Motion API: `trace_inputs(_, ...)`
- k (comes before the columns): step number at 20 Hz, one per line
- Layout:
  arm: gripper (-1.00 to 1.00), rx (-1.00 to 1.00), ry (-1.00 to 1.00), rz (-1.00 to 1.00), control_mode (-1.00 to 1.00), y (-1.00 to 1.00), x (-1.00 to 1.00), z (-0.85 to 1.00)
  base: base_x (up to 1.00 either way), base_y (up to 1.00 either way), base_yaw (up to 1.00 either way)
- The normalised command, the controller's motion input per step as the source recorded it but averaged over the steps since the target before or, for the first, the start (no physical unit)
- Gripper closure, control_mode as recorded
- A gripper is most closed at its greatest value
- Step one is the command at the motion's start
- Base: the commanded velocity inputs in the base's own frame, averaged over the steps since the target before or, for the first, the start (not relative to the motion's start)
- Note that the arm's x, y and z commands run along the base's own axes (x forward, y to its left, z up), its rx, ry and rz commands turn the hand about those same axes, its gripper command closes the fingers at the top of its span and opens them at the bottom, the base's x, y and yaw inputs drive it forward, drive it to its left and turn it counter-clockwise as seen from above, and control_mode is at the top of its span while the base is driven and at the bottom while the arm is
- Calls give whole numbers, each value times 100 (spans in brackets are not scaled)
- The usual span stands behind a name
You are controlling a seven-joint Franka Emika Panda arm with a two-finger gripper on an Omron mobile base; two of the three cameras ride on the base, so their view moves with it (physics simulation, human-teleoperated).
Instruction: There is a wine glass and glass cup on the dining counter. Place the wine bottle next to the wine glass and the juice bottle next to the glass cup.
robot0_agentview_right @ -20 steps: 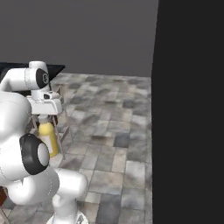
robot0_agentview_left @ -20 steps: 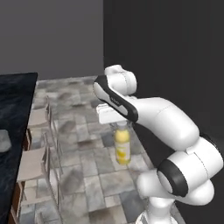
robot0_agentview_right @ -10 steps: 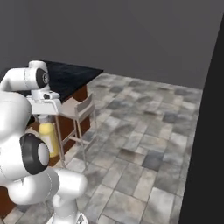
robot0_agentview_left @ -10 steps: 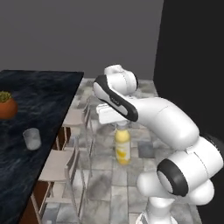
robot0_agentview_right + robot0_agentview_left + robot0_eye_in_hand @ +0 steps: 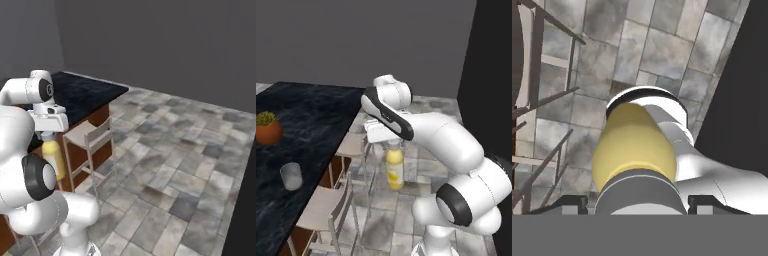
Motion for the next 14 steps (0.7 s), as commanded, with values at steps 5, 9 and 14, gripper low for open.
trace_inputs(5,100,0,0,0,100,0,0,0,62,-16,34)
trace_inputs(9,100,0,0,0,100,0,0,0,49,-10,49)
trace_inputs(14,100,0,0,0,100,0,0,0,49,-10,43)
